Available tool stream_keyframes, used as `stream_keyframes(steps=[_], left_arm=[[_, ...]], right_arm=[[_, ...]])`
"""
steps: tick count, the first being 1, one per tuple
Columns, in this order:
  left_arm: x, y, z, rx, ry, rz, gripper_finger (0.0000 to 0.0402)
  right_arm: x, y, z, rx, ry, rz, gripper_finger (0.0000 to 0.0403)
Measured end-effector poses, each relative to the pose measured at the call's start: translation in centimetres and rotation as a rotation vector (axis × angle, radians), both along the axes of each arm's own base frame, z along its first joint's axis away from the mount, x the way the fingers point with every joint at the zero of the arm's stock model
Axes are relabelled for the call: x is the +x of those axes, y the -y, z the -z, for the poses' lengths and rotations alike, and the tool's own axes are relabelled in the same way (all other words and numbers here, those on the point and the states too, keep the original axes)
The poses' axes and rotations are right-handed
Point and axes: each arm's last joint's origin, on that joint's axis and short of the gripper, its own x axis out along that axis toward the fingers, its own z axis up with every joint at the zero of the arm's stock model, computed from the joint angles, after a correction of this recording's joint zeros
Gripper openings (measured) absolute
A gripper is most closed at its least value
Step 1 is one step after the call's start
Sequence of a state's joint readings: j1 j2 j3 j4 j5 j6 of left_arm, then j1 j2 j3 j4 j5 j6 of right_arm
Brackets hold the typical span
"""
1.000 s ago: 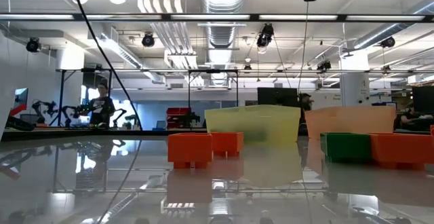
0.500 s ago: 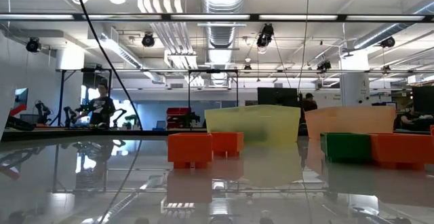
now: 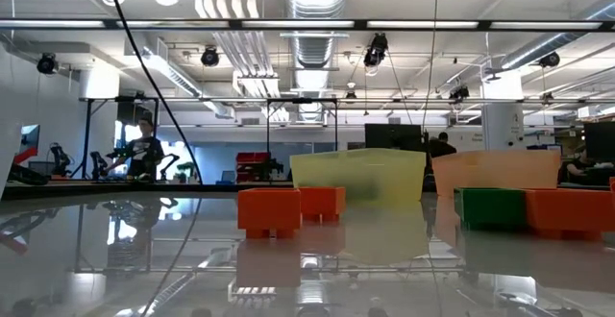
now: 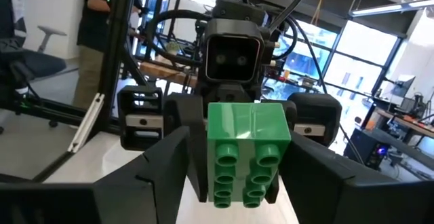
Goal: Sort & place blocks by color
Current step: Put the green game piece into the orange bin
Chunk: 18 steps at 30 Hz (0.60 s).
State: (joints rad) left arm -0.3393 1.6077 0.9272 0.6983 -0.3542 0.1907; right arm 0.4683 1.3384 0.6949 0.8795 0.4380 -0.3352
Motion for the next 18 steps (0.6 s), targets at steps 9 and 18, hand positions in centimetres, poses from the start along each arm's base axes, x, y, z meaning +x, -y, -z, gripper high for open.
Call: stream_keyframes(steps=[9,18], left_arm=[[0.05,0.02,0.17,0.005,-0.007,-0.001,0.0139],[0.05,0.01,0.21,-0.001,-0.01,-0.001,0.0155]], right_arm=[[0.25,0.44,0.11,-0.005,-0.006,0.015,0.0127],[0.27,0.45,0.25,-0.008,-0.019,0.016,0.0127]])
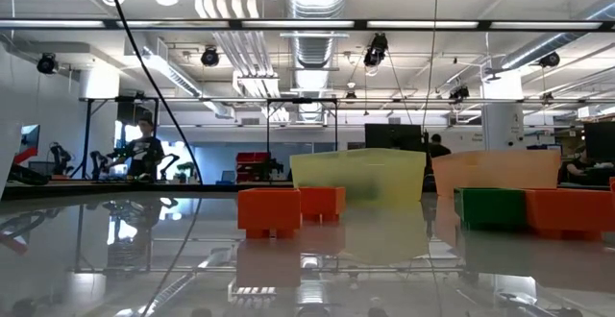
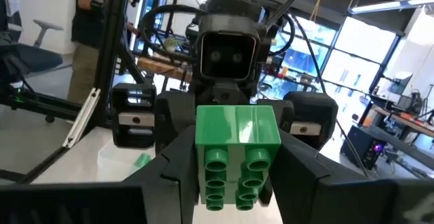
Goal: Sort & place blocks by color
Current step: Put the green game piece into the orange bin
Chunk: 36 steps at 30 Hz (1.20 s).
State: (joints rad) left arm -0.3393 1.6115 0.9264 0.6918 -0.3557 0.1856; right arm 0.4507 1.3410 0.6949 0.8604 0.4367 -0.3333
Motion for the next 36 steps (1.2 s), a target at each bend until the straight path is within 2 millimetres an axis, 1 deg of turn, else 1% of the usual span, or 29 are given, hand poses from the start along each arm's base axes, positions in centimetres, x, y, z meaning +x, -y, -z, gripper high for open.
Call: stream_keyframes(steps=[8,11,13,17,21,24,27,29,32,34,36], left_arm=[[0.0,0.0,0.0,0.004,0.0,0.0,0.024],[-0.1,-0.1,0.4,0.022,-0.05,-0.008,0.0261],[-0.2,-0.2,0.7,0.028,-0.088,-0.055,0.0268],[-0.5,-0.6,1.3,0.01,-0.178,-0.143,0.0269],[-0.7,-0.8,1.8,0.004,-0.222,-0.19,0.0269],[-0.6,-0.8,1.8,0.002,-0.217,-0.193,0.027],[-0.6,-0.8,1.7,-0.003,-0.207,-0.192,0.027],[-0.6,-0.8,1.6,-0.007,-0.2,-0.192,0.027],[-0.6,-0.8,1.6,-0.007,-0.2,-0.192,0.027],[-0.6,-0.8,1.6,-0.008,-0.2,-0.192,0.027],[-0.6,-0.8,1.6,-0.007,-0.2,-0.193,0.027]], right_arm=[[0.0,0.0,0.5,-0.003,-0.048,0.017,0.0127],[0.0,0.2,0.7,-0.011,-0.076,0.064,0.0127],[-0.3,0.5,0.8,-0.008,-0.119,0.135,0.0127],[-0.9,1.8,1.0,-0.009,-0.253,0.351,0.0127],[-1.7,4.4,1.1,0.03,-0.422,0.535,0.0127],[-2.4,6.9,1.3,0.086,-0.52,0.663,0.0127],[-3.6,9.7,1.7,0.145,-0.604,0.803,0.0127],[-4.7,11.8,2.0,0.216,-0.654,0.922,0.0127],[-6.6,14.6,2.3,0.399,-0.708,1.091,0.0127],[-7.6,15.8,2.7,0.512,-0.762,1.155,0.0127],[-7.9,16.6,3.1,0.56,-0.797,1.185,0.0127]])
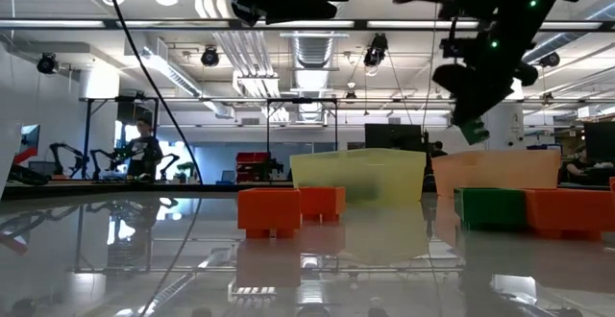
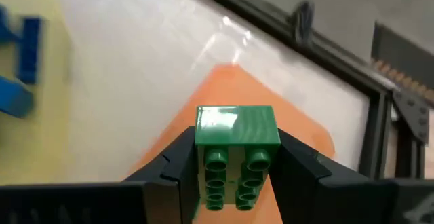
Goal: Sort & place blocks by color
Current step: Put the green game piece into the orange bin
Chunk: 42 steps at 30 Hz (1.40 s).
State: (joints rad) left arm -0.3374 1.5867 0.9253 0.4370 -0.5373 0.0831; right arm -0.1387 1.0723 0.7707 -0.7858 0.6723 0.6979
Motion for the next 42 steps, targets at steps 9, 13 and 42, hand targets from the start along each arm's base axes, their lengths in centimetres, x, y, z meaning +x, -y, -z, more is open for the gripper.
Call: stream_keyframes(steps=[9,13,42], left_arm=[[0.1,-0.2,0.0,0.001,0.0,-0.008,0.027],[0.1,-0.2,0.0,0.001,0.0,-0.009,0.027],[0.1,-0.3,0.0,0.0,0.0,-0.013,0.027]], right_arm=[[0.7,1.2,2.1,0.055,-0.084,0.059,0.0146],[1.1,1.3,2.9,0.067,-0.102,0.094,0.0175],[-0.9,0.7,-0.7,0.071,0.092,0.065,0.0209]])
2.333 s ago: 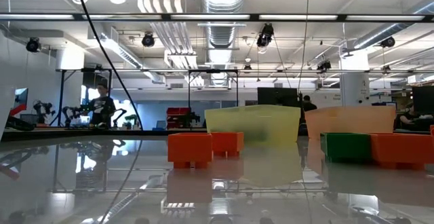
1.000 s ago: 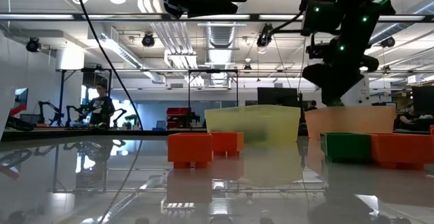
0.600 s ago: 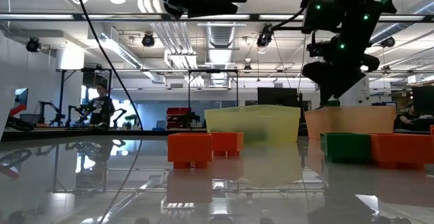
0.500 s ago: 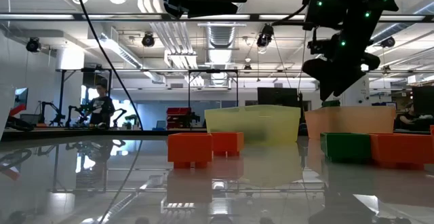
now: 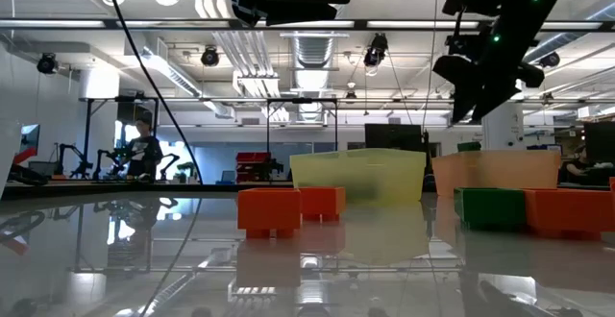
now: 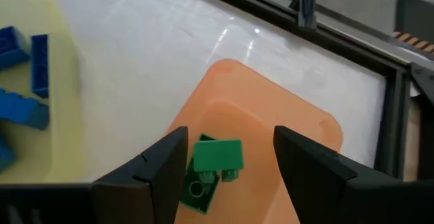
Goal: Sort & place blocks by color
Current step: Put the green game piece into the orange bin
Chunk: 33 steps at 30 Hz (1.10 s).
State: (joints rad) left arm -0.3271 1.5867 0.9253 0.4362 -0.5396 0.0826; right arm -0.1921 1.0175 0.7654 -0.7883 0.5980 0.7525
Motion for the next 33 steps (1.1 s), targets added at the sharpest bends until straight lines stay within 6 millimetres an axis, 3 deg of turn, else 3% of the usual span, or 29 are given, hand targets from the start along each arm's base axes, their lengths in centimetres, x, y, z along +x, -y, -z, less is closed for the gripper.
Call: stream_keyframes(steps=[7,20,24,33], left_arm=[[0.0,0.0,0.0,0.0,-0.001,0.0,0.027],[0.0,0.0,0.1,0.003,-0.008,0.0,0.027],[0.0,0.0,0.1,0.003,-0.01,0.001,0.027],[0.0,0.0,0.2,0.004,-0.012,0.001,0.027]], right_arm=[[-0.1,0.0,-0.2,-0.029,-0.008,-0.01,0.0189],[2.2,0.6,3.4,-0.032,-0.208,-0.03,0.0072],[2.1,0.4,4.0,0.045,-0.246,-0.055,0.0042],[1.4,0.1,3.0,0.082,-0.205,-0.063,0.001]])
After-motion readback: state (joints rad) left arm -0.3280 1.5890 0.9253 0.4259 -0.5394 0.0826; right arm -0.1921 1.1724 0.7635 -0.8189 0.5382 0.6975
